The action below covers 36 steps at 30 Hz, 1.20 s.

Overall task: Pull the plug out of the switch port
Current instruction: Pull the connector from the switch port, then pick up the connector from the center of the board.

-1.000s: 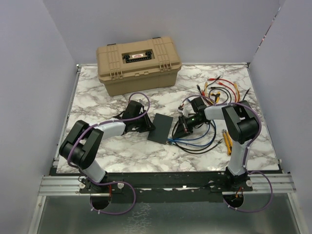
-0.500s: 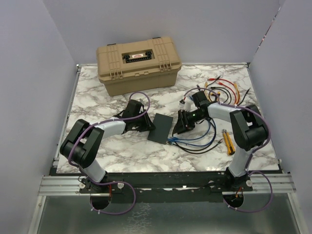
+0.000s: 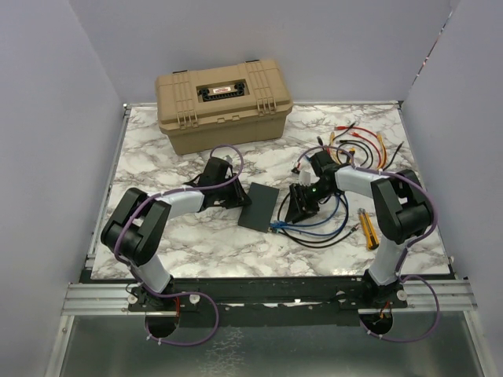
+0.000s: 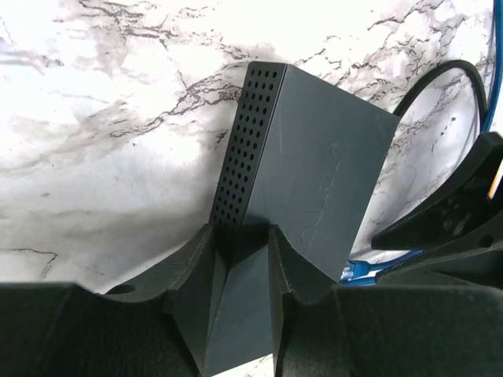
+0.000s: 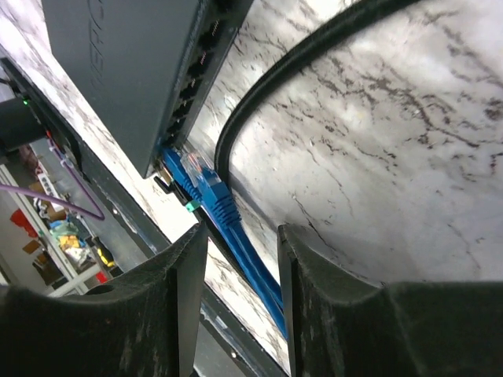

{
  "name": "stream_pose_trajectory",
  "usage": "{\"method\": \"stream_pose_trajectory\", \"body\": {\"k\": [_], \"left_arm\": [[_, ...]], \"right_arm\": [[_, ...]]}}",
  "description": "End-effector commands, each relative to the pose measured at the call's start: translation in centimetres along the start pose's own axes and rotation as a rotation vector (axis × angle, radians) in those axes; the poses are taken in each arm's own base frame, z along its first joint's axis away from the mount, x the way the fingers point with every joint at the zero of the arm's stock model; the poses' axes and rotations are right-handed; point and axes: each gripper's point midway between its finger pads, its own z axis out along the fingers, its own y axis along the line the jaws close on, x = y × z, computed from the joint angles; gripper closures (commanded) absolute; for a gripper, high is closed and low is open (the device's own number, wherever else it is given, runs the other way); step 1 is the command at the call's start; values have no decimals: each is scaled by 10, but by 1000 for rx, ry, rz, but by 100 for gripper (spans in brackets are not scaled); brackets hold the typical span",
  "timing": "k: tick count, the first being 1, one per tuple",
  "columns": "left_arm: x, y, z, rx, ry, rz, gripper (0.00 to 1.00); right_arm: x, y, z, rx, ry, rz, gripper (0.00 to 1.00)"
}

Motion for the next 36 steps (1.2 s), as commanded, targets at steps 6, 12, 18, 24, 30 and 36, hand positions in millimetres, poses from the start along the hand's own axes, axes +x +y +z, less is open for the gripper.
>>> {"method": "stream_pose_trajectory", "body": {"k": [6, 12, 18, 24, 30, 36], "left_arm": [[84, 129, -4, -460, 245, 15, 100], [82, 127, -3, -450, 244, 16, 100], [81, 125, -1, -441, 249, 21, 100], [82, 124, -1, -435, 255, 25, 100], [82, 124, -1, -435, 257, 27, 100], [80, 122, 0, -427, 258, 37, 100]], "right_arm": [[20, -2, 11, 2, 72, 2, 68], [13, -2, 9, 18, 54, -12, 90], [-3, 5, -1, 42, 2, -49, 100], [-31, 19, -23, 95, -93, -94, 100], [-56, 46, -48, 89, -179, -150, 100], [-75, 70, -67, 58, -247, -216, 100]]}}
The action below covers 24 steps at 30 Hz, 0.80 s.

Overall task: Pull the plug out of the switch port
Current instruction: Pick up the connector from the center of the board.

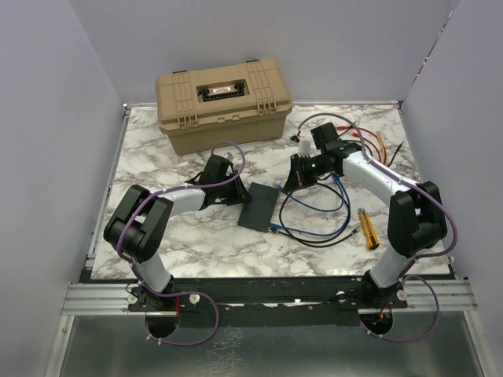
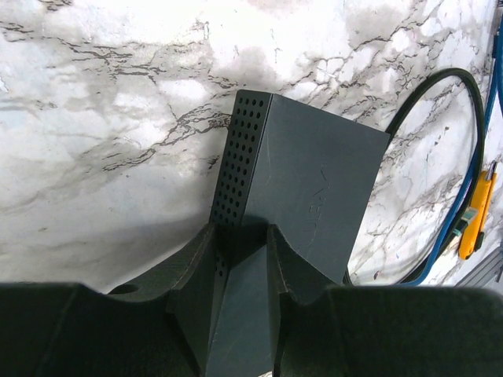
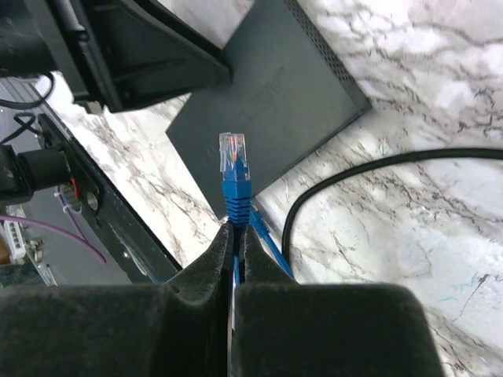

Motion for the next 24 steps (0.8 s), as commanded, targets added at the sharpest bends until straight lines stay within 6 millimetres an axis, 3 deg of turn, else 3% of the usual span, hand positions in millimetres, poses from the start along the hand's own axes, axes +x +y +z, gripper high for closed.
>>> {"method": "stream_pose_trajectory", "body": {"k": [1, 7, 16, 24], "left_arm": [[95, 124, -11, -444, 288, 12, 100], [94, 123, -10, -440, 291, 12, 100], [94, 123, -9, -440, 292, 14, 100], [94, 123, -6, -438, 300, 18, 100]], "right_arm": [[-18, 16, -15, -8, -45, -37, 100], [-47, 38, -34, -42, -116, -100, 100], [-102, 99, -82, -155, -280, -254, 100], [-141, 128, -115, -158, -398, -329, 100]]}}
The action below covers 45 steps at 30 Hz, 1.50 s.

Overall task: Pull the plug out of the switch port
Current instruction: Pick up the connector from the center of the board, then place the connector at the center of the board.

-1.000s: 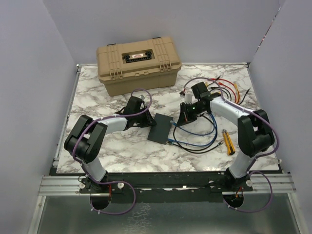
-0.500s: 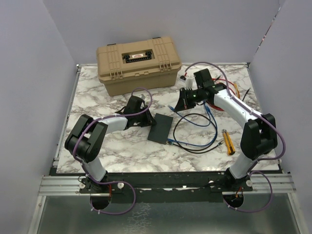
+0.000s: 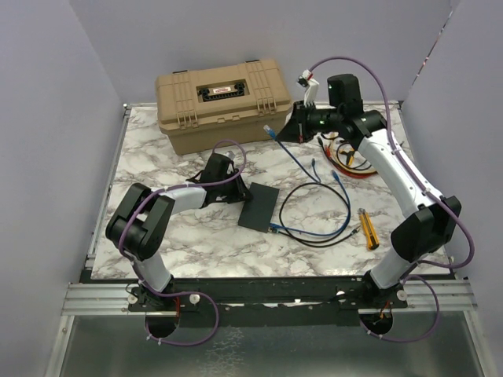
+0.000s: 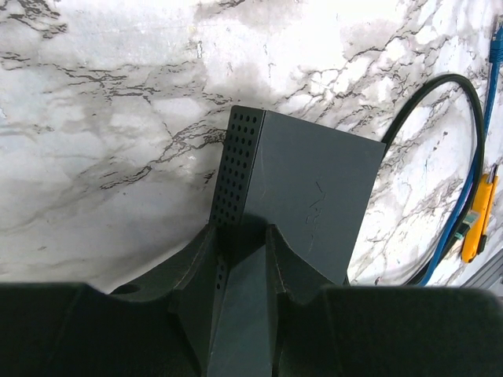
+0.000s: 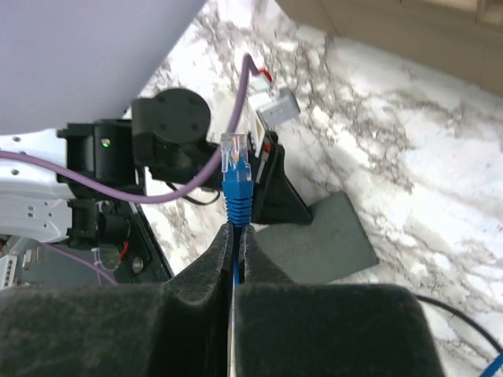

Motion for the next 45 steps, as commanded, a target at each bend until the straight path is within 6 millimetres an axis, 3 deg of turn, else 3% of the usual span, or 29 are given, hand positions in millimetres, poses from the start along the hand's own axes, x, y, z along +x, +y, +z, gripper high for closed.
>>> {"method": "stream_pose_trajectory", "body": {"k": [1, 7, 13, 19, 26, 31, 45], "left_arm": [[101, 123, -11, -439, 308, 2, 100], [99, 122, -8, -435, 312, 2, 100], [98, 121, -5, -430, 315, 4, 100], [99, 121, -4, -425, 325, 9, 100], [99, 120, -2, -421, 330, 12, 100], [100, 121, -2, -423, 334, 11, 100], [99, 117, 1, -402, 333, 11, 100]], "right_arm": [[-28, 20, -13, -23, -61, -48, 100], [-59, 14, -21, 25, -127, -74, 100], [-90, -9, -34, 178, -180, -134, 100], [-113, -60, -55, 351, -210, -125, 100], [-118, -141, -107, 528, -258, 12, 100], [-100, -195, -136, 636, -249, 113, 100], [1, -282, -88, 664, -14, 305, 100]]}}
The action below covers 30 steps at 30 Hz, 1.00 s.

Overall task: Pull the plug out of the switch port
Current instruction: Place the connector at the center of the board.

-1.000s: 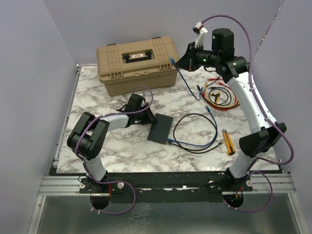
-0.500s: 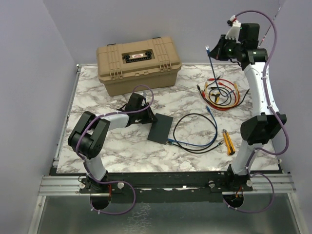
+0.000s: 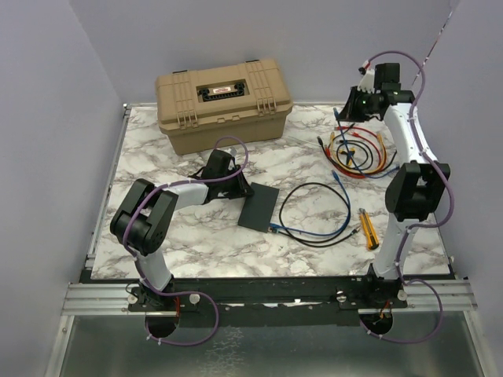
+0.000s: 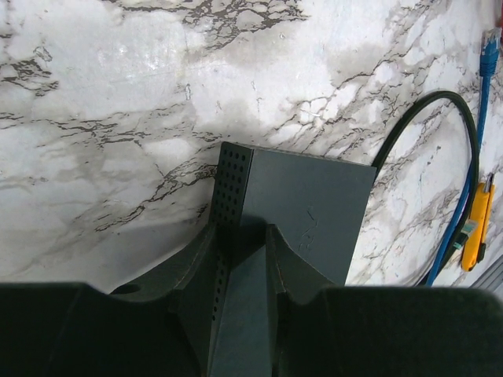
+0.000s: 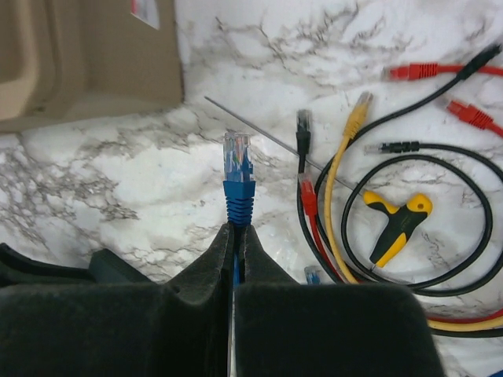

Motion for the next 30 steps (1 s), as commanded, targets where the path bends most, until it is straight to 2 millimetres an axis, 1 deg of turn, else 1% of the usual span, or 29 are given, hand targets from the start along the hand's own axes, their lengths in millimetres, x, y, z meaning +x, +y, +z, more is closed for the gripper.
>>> {"method": "stream_pose_trajectory", "body": {"k": [1, 4, 8, 10, 12, 14, 17, 19, 24, 30], "left_arm": [[114, 117, -13, -410, 350, -10, 100], [113, 116, -14, -401, 347, -10, 100], [112, 113, -13, -390, 342, -10, 100], [112, 112, -13, -386, 342, -10, 100], [111, 111, -13, -382, 341, -9, 100], [111, 110, -13, -374, 341, -10, 100], [110, 105, -11, -352, 343, -1, 100], [109, 105, -11, -348, 345, 3, 100], [111, 105, -10, -344, 350, 0, 100], [112, 104, -10, -340, 351, -2, 100]], "right_arm": [[27, -21, 23, 55, 85, 17, 99], [33, -32, 33, 90, 111, 28, 98], [38, -43, 36, 147, 136, 51, 88], [39, -45, 33, 167, 137, 55, 77], [36, -48, 30, 190, 125, 55, 63], [34, -49, 27, 207, 114, 56, 52], [31, -50, 21, 226, 105, 51, 43], [33, -47, 19, 216, 105, 56, 40], [46, -38, 20, 165, 123, 81, 36], [63, -18, 17, 61, 145, 120, 31]]}}
